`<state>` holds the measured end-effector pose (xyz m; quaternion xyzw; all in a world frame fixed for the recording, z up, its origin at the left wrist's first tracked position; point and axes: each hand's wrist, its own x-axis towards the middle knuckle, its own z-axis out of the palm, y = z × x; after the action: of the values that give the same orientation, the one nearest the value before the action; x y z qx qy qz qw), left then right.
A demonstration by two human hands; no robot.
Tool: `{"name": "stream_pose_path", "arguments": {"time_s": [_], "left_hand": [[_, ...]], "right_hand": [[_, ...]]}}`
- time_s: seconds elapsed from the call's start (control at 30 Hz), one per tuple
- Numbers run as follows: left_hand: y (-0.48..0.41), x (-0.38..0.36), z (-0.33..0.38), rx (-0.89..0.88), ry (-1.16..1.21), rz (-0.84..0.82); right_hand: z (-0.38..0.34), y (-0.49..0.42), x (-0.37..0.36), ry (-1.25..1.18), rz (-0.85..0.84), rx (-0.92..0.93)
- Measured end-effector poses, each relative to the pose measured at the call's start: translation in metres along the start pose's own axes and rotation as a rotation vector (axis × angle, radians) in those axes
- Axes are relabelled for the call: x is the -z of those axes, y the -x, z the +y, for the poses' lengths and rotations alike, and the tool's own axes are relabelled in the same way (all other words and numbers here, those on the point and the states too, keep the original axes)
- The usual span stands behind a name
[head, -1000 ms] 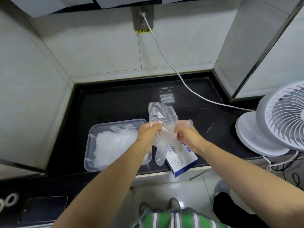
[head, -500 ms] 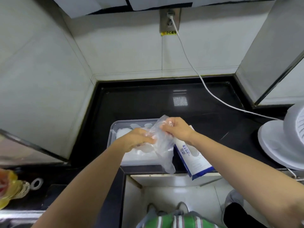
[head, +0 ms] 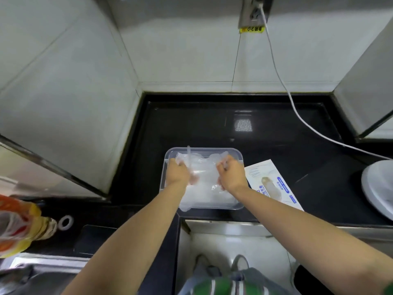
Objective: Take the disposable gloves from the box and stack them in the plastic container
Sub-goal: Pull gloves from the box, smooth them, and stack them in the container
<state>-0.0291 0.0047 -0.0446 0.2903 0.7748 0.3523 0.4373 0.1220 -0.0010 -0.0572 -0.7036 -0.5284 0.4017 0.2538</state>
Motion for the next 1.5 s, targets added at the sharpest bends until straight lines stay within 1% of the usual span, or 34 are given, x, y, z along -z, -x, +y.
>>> {"name": "stream_pose_path", "arguments": {"time_s": [0.03,0.1,0.13,0.17,0.2,0.23,0.27,0.33,0.37,0.4,0.43,0.47,0.53,0.6,0.67,0.73,0.8,0.83,0.9,0.93,0.97,1.0,1.03,1.07,1.1,1.17,1.2,1.23,1.27,1.33,1.4,1.5], "left_hand": [[0.002,-0.001,-0.003,-0.095,-0.146,0.036],[0.006,-0.007,-0.008,-0.180,-0.265,0.077],[0.004,-0.009,-0.010,-0.120,-0.185,0.082],[0.002,-0.008,-0.013,-0.135,-0.195,0.076],[0.005,-0.009,-0.013,-0.105,-0.165,0.080],[0.004,-0.009,-0.015,-0.134,-0.218,0.070],[0.005,-0.011,-0.015,-0.124,-0.223,0.051],[0.003,-0.015,-0.021,-0.152,-0.327,0.025],[0.005,-0.017,-0.022,-0.163,-0.346,0.010],[0.006,-0.020,-0.025,-0.133,-0.335,0.020],[0.006,-0.023,-0.027,-0.145,-0.386,0.019],[0.007,-0.025,-0.028,-0.144,-0.372,0.010],[0.005,-0.026,-0.032,-0.141,-0.349,-0.027],[0.001,-0.025,-0.032,-0.176,-0.418,-0.079],[-0.006,-0.020,-0.031,-0.219,-0.537,-0.139],[-0.011,-0.013,-0.030,-0.269,-0.639,-0.203],[-0.011,-0.009,-0.029,-0.371,-0.700,-0.140],[-0.008,-0.008,-0.026,-0.432,-0.677,-0.087],[0.000,-0.008,-0.018,-0.685,-0.631,0.029],[0.006,-0.011,-0.013,-0.797,-0.607,0.022],[0.012,-0.016,-0.006,-0.866,-0.591,-0.057],[0.017,-0.023,-0.002,-0.875,-0.607,-0.169],[0.022,-0.032,0.000,-0.826,-0.661,-0.291],[0.023,-0.039,0.000,-0.728,-0.746,-0.391],[0.023,-0.044,-0.002,-0.605,-0.821,-0.480],[0.016,-0.047,-0.014,-0.421,-0.919,-0.592],[0.010,-0.044,-0.022,-0.386,-0.989,-0.615],[0.005,-0.038,-0.030,-0.375,-1.069,-0.613],[-0.001,-0.032,-0.037,-0.382,-1.156,-0.568],[-0.009,-0.020,-0.043,-0.412,-1.271,-0.429],[-0.013,-0.017,-0.046,-0.397,-1.276,-0.342],[-0.015,-0.023,-0.050,-0.339,-1.238,-0.348]], "right_hand": [[0.001,0.000,-0.002,0.020,0.003,-0.001],[0.002,-0.001,-0.002,0.094,0.011,-0.004],[0.002,-0.002,-0.001,0.117,0.025,-0.009],[0.002,-0.004,0.000,0.112,0.049,-0.003],[0.003,-0.006,0.001,0.089,0.085,0.015],[0.002,-0.007,0.003,0.058,0.131,0.053],[0.001,-0.007,0.007,0.042,0.198,0.124],[-0.004,-0.005,0.013,0.028,0.323,0.340],[-0.007,-0.003,0.015,0.016,0.330,0.438],[-0.009,-0.002,0.013,0.005,0.279,0.499],[-0.010,-0.001,0.010,0.010,0.184,0.516],[-0.009,-0.002,0.005,0.052,0.070,0.476],[-0.001,-0.005,-0.008,0.235,-0.140,0.292],[0.010,-0.009,-0.016,0.368,-0.242,0.106],[0.019,-0.011,-0.021,0.354,-0.324,-0.023],[0.024,-0.012,-0.024,0.265,-0.360,-0.106],[0.027,-0.014,-0.026,0.234,-0.363,-0.167],[0.029,-0.016,-0.028,0.226,-0.367,-0.191],[0.032,-0.020,-0.030,0.217,-0.394,-0.236],[0.031,-0.021,-0.031,0.238,-0.406,-0.248],[0.033,-0.023,-0.033,0.263,-0.416,-0.240],[0.032,-0.024,-0.033,0.347,-0.441,-0.209],[0.034,-0.025,-0.034,0.402,-0.442,-0.171],[0.034,-0.026,-0.033,0.448,-0.446,-0.145],[0.036,-0.027,-0.032,0.423,-0.438,-0.137],[0.039,-0.029,-0.029,0.323,-0.368,-0.188],[0.042,-0.030,-0.026,0.311,-0.345,-0.216],[0.043,-0.031,-0.025,0.319,-0.346,-0.217],[0.042,-0.032,-0.024,0.380,-0.393,-0.216],[0.041,-0.032,-0.024,0.457,-0.457,-0.215],[0.041,-0.031,-0.027,0.485,-0.471,-0.198],[0.041,-0.028,-0.032,0.563,-0.474,-0.158]]}}
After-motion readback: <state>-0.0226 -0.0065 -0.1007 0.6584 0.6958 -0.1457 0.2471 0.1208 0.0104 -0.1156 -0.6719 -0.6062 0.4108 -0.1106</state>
